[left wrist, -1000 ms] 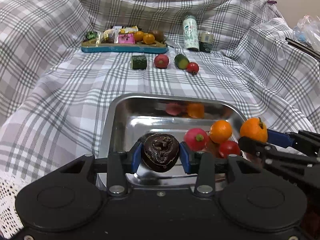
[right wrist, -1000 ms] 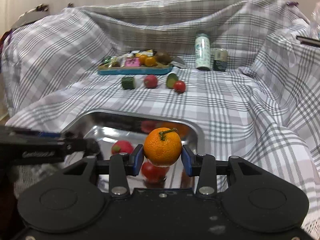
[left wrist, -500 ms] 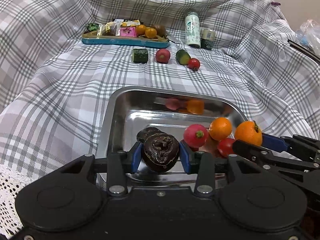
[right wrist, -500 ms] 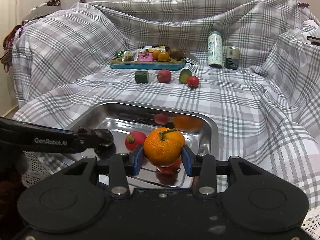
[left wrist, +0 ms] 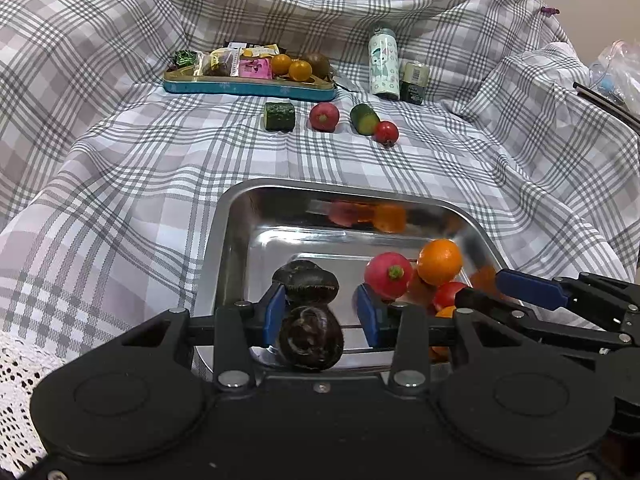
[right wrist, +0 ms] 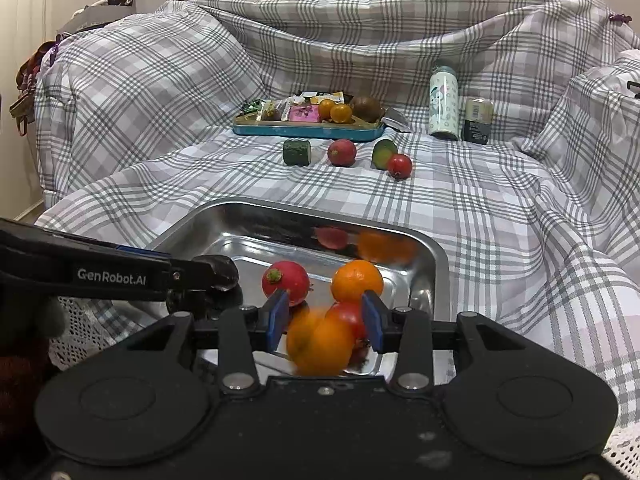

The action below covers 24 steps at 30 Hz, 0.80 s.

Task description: Organize fruits

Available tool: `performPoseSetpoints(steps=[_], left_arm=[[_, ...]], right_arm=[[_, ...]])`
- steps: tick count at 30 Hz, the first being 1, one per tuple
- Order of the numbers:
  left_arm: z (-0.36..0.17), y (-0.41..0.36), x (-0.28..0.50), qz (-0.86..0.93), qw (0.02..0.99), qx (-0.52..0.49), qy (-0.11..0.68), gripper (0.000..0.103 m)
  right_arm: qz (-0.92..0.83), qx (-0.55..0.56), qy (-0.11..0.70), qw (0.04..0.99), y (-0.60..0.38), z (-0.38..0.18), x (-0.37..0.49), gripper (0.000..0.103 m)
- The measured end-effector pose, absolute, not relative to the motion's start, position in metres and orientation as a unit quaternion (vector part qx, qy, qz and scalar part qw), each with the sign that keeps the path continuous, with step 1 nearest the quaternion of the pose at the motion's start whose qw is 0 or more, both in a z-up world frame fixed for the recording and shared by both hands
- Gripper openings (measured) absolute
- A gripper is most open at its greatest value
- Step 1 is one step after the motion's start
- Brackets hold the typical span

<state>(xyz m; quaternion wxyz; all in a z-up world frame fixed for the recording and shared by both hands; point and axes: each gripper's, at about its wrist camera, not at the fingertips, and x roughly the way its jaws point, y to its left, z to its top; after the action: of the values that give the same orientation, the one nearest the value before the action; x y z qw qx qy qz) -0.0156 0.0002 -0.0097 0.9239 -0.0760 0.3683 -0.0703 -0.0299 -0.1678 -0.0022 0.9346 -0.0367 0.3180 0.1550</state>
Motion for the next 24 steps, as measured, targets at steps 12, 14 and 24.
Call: performPoseSetpoints(steps=[12, 14, 24], left_arm=[[-0.0074, 0.0034, -0.0186, -0.066, 0.929, -0.087, 0.353, 0.048], [-0.0072, 0.0028, -0.0192, -0.065, 0.930, -0.085, 0.351, 0.049], [-0.0105, -0.0004, -0.0156, -0.060, 0.926, -0.076, 0.364, 0.048]], right_arm=[[0.146, -0.023, 0.317, 0.937, -0.1724, -0.0021, -0.0278, 0.041], [0.141, -0.019, 0.317, 0.938, -0.1726, -0.0024, -0.0265, 0.041], [0.107, 0.001, 0.318, 0.942, -0.1775, -0.0023, -0.0216, 0.041]])
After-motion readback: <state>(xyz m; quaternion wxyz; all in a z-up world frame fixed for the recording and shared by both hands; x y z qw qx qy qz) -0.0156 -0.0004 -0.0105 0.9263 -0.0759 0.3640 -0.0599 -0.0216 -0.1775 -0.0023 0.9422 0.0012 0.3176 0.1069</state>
